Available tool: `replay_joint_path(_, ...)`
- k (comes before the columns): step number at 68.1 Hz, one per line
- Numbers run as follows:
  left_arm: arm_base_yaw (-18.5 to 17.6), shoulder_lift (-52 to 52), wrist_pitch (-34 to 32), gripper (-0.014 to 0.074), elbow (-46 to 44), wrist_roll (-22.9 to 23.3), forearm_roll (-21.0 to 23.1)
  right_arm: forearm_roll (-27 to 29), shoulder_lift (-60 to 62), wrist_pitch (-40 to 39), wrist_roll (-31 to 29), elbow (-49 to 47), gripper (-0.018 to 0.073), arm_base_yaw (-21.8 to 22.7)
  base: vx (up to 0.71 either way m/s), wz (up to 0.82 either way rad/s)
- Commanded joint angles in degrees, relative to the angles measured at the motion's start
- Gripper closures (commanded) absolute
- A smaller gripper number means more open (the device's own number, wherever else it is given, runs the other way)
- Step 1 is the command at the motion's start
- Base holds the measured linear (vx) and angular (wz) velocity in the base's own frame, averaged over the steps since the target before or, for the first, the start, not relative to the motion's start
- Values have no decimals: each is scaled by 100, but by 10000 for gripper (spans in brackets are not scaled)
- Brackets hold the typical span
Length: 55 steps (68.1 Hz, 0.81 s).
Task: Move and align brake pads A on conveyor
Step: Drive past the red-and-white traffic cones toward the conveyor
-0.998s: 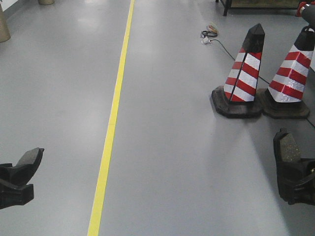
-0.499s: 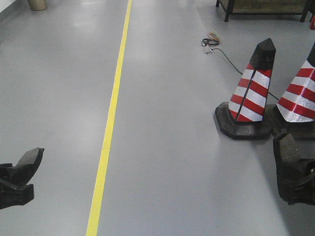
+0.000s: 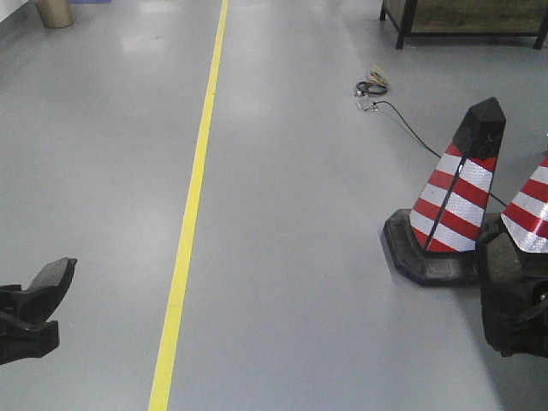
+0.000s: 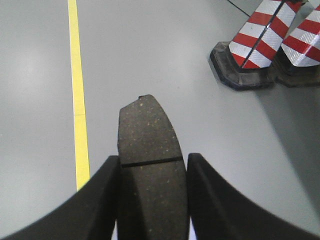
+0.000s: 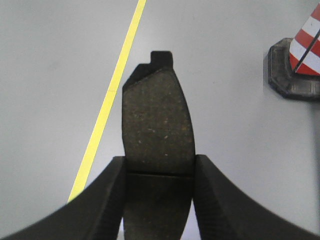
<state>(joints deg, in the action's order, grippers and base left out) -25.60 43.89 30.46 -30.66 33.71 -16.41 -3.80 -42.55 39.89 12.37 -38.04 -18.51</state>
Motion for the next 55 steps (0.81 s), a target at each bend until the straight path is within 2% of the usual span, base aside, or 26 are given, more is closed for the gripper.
replay_joint_path(1,-35,-23,-420,482,-170,28,-63,-41,31,-446,-25,-178,535,0,44,0)
replay_joint_path(55,-35,-23,-425,482,-170,28,-63,-41,31,-440,-25,-178,535,0,41,-2)
